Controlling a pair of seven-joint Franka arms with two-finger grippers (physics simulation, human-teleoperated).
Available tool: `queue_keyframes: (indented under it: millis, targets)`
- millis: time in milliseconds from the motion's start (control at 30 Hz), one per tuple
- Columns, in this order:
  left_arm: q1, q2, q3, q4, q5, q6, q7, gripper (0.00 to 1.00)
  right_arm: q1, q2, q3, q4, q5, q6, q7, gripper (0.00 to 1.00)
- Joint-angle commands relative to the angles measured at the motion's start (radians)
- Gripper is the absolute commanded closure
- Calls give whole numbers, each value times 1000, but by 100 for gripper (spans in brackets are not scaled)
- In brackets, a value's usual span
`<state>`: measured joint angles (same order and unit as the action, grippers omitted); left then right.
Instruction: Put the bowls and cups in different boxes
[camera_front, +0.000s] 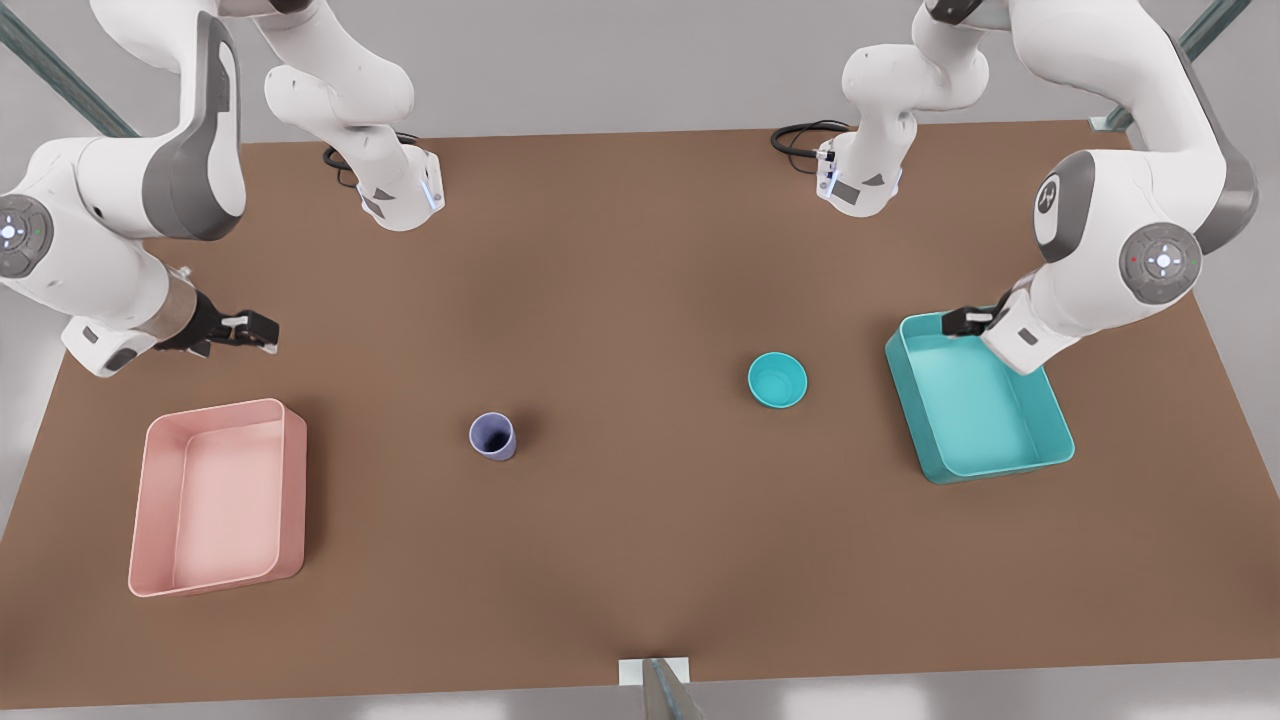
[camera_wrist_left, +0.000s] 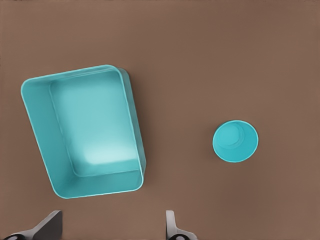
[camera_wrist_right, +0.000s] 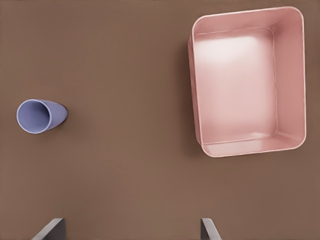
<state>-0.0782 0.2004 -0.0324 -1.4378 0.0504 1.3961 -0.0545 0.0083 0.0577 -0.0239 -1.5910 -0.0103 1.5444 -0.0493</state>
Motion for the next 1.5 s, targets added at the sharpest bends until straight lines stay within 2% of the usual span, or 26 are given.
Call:
queue_keyframes:
  millis: [0, 67, 133, 167, 200, 267, 333, 367, 467, 633, 833, 867, 900, 933, 967, 1000, 1133, 1167, 1233, 1267, 1300, 1333, 1400, 1467]
  targets:
    - [0, -1, 0, 0, 2, 40, -45, 0, -5, 1, -1, 0, 3, 36, -18, 0]
    - [0, 5, 0, 0, 0, 40, -47, 0, 16, 56, 2, 12, 21, 68, -18, 0]
    - [-25, 42, 0, -6, -4, 50, -48, 0, 117, 229, 2, 91, 67, 204, 9, 4]
    - [-45, 96, 0, -44, -73, 121, -51, 0, 170, 310, 2, 138, 61, 261, 172, 3]
    - [-46, 146, 0, -95, -165, 225, -47, 0, 182, 363, 2, 161, 67, 301, 201, 2]
    - [-80, 177, 0, -325, -253, 543, 31, 0, 217, 429, 2, 161, 67, 391, 203, 0]
    - [-71, 201, 0, -400, -254, 618, 183, 0, 248, 479, 2, 137, 67, 438, 238, 0]
    - [-71, 203, 2, -469, -254, 682, 226, 0, 262, 479, 2, 111, 67, 453, 261, 0]
    - [-75, 238, -4, -513, -368, 790, 265, 0, 294, 458, 2, -4, 67, 579, 313, 0]
    - [-110, 263, -23, -535, -425, 816, 269, 0, 309, 384, 4, -211, 67, 769, 318, 0]
    - [-144, 298, -23, -587, -423, 814, 271, 0, 315, 416, 4, -251, 66, 815, 319, 0]
    - [-143, 301, -23, -586, -423, 814, 269, 9, 317, 430, 4, -251, 66, 818, 319, 0]
    - [-143, 303, -23, -586, -426, 814, 265, 24, 320, 439, 4, -251, 66, 824, 319, 0]
    - [-141, 307, -23, -586, -431, 814, 263, 34, 326, 448, 4, -253, 66, 836, 319, 0]
    - [-140, 307, -23, -586, -457, 813, 263, 52, 326, 458, 4, -253, 66, 841, 319, 0]
    - [-138, 304, -23, -584, -475, 807, 265, 79, 328, 471, 4, -253, 66, 847, 319, 0]
    - [-130, 278, -18, -575, -469, 755, 265, 79, 331, 493, 4, -253, 66, 855, 319, 0]
    - [-127, 266, -4, -567, -463, 728, 266, 79, 331, 495, 4, -254, 66, 853, 318, 10]
    - [-121, 255, 25, -532, -403, 667, 268, 79, 331, 495, 4, -254, 64, 844, 315, 51]
    - [-120, 226, 66, -498, -370, 600, 263, 79, 331, 495, 4, -253, 64, 841, 312, 66]
    - [-120, 171, 126, -480, -314, 570, 237, 79, 331, 495, 4, -250, 64, 839, 316, 72]
    - [-111, 143, 201, -383, -241, 475, 234, 79, 331, 499, 4, -244, 64, 838, 318, 77]
    - [-19, 137, 240, -290, -156, 442, 240, 79, 331, 504, 4, -236, 64, 838, 319, 79]
    - [72, 142, 244, -260, -110, 448, 300, 79, 331, 498, 4, -216, 66, 827, 313, 79]
